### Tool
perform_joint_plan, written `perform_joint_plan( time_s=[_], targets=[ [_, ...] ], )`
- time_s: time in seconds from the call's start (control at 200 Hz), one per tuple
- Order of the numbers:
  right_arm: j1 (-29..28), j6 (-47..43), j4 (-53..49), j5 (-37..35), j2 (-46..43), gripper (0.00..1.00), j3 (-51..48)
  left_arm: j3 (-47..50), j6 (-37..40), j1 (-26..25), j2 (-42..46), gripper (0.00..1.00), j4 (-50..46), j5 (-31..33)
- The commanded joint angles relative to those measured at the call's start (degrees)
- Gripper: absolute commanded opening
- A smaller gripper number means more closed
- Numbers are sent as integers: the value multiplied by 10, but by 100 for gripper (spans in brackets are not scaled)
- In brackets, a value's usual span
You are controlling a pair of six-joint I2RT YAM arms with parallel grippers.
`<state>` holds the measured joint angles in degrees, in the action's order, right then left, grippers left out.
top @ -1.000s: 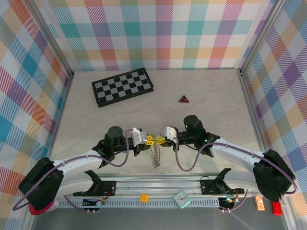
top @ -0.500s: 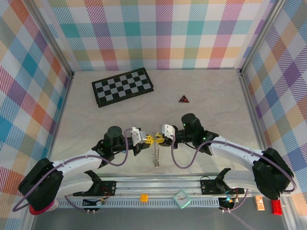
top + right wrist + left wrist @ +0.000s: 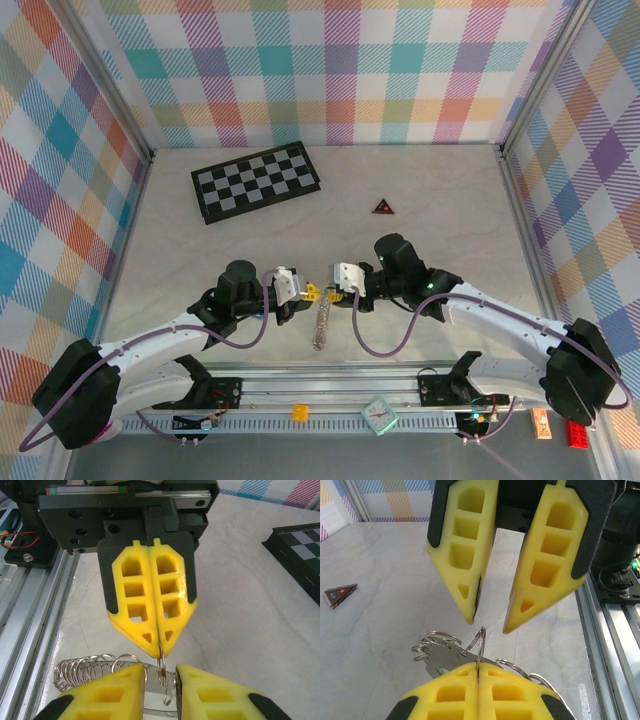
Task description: Put the keys on the keyring
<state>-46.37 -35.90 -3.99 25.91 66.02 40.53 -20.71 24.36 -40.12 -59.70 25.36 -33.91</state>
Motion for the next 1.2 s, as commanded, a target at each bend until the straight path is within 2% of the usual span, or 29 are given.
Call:
perform_joint_plan(
  time_s=[0.0, 0.23, 0.345, 0.41, 0.485, 0.57, 0.735, 0.99, 1.15, 1.195],
  targets=[
    [-7, -12, -4, 7, 14, 20, 16, -18, 15, -5, 5, 0, -4, -6],
    [-13, -15, -5, -15, 29, 16, 20, -19, 18, -6, 5, 0, -7, -8],
    [-14, -18, -10, -24, 27, 8, 21, -19, 20, -6, 6, 0, -10, -7],
    [-14, -22, -15, -25, 26, 0, 23, -19, 19, -6, 6, 0, -9, -7],
    [-13, -22, -14, -20, 26, 0, 24, -20, 18, -6, 4, 0, -9, -7],
    [-14, -16, -5, -7, 26, 0, 24, -24, 17, -6, -4, 13, -12, -7],
    [-16, -6, 15, 12, 29, 0, 24, -27, 16, -9, -18, 18, -7, -12],
    [-25, -5, 15, 19, 48, 0, 32, -30, 13, -11, -19, 15, 10, -8],
    [-25, -10, 4, -3, 36, 0, 25, -29, 18, -11, -9, 6, 6, 1],
    [-25, -12, -1, -12, 29, 5, 22, -28, 19, -12, -7, 3, 4, 2]
  ],
)
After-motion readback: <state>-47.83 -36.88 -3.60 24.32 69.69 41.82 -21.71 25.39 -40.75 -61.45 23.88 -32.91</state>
